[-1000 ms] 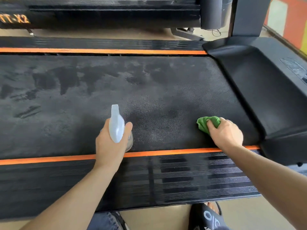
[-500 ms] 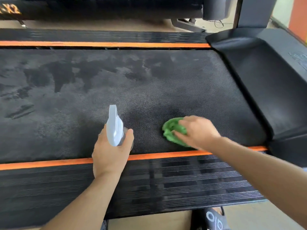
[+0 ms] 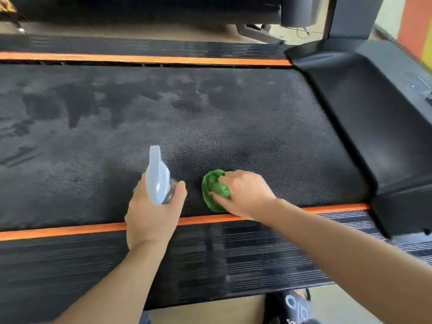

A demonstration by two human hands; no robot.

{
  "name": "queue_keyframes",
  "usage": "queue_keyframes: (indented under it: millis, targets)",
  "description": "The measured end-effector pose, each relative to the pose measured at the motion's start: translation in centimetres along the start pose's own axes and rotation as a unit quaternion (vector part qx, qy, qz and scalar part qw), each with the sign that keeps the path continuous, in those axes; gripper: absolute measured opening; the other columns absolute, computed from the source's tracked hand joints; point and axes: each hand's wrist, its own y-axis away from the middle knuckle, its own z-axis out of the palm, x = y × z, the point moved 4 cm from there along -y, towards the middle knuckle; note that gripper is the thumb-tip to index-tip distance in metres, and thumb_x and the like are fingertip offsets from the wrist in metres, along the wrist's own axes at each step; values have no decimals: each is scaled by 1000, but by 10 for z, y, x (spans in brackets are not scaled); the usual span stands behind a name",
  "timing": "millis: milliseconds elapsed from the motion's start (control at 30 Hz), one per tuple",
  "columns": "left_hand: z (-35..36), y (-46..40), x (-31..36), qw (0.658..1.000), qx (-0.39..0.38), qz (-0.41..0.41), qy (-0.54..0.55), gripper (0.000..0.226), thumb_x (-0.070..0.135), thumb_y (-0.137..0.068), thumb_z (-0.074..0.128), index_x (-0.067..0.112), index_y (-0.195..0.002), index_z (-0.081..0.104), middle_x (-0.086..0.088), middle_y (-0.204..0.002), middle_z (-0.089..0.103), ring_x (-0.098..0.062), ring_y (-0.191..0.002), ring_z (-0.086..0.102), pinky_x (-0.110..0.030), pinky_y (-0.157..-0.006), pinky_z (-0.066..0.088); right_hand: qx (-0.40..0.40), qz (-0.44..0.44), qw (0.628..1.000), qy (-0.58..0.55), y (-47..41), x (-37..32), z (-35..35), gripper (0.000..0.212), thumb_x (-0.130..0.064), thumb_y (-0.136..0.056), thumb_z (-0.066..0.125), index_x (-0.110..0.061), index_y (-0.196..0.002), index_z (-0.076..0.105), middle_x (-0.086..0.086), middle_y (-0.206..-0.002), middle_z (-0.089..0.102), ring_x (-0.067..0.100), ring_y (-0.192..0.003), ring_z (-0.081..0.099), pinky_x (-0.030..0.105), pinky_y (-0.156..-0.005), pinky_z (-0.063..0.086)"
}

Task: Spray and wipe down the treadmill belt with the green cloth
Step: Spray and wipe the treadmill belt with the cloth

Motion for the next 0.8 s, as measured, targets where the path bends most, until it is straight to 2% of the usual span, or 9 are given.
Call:
queue_keyframes:
  millis: [67,133,200,267,433,567,633,733,800]
  targets:
    - [0,0,0,1000,1,4,0,57,52,-84,79,21,-128,62,9,-106,55,-34,-109,63,-46,-97,50,16,64,997,42,7,56,-5,44,-60,-94,48,-21,-97,68,1,-100,71,30,-95,68,36,-78,55]
    - [0,-2,-2,1000,6,2,1,56,53,-85,78,20,-127,62,9,-105,54,-28,-102,59,-43,-94,49,19,248,968,36,19,119,-15,50,-60,-94,48,-16,-105,69,7,-108,71,33,-101,66,41,-85,55]
    - [2,-3,-4,1000,8,2,-1,54,53,-84,78,20,-123,62,9,-103,54,-22,-94,52,-43,-93,49,28,362,932,22,23,141,-19,54,-58,-95,48,-8,-102,68,15,-106,70,38,-99,65,40,-82,52]
    - [2,-3,-5,1000,8,-1,-1,53,53,-84,79,21,-122,62,10,-102,54,-20,-93,49,-44,-93,50,18,357,934,-6,10,108,-16,56,-57,-95,48,-6,-100,69,17,-106,70,39,-99,65,39,-80,50]
    - [0,-3,-3,1000,3,-3,2,51,52,-84,80,22,-122,62,10,-101,53,-24,-94,54,-43,-89,49,-40,106,993,-31,-11,-18,4,41,-60,-94,47,-21,-88,61,1,-100,68,28,-96,65,34,-71,45]
    - [1,-3,-4,1000,0,3,2,53,53,-84,79,21,-122,62,9,-103,55,-29,-101,60,-44,-92,51,-21,8,1000,17,1,10,2,43,-61,-95,47,-23,-98,65,-2,-103,68,26,-98,65,34,-76,49]
    - [2,-4,-5,1000,1,14,3,53,53,-84,78,21,-123,63,9,-104,55,-23,-97,56,-40,-90,48,-17,117,991,63,8,75,-5,46,-63,-95,44,-24,-105,66,1,-109,70,29,-102,66,35,-79,51]
    - [3,-4,-5,1000,2,15,-3,50,52,-84,77,22,-122,64,8,-104,56,-28,-99,60,-44,-92,52,13,351,936,20,27,142,-16,51,-57,-95,47,-12,-102,68,14,-105,71,36,-98,65,37,-75,46]
    - [3,-3,-5,1000,2,16,-2,51,52,-84,77,21,-123,64,8,-103,56,-33,-104,63,-49,-94,54,7,352,936,4,20,119,-10,53,-57,-94,46,-10,-99,69,16,-103,71,37,-96,66,37,-74,46]
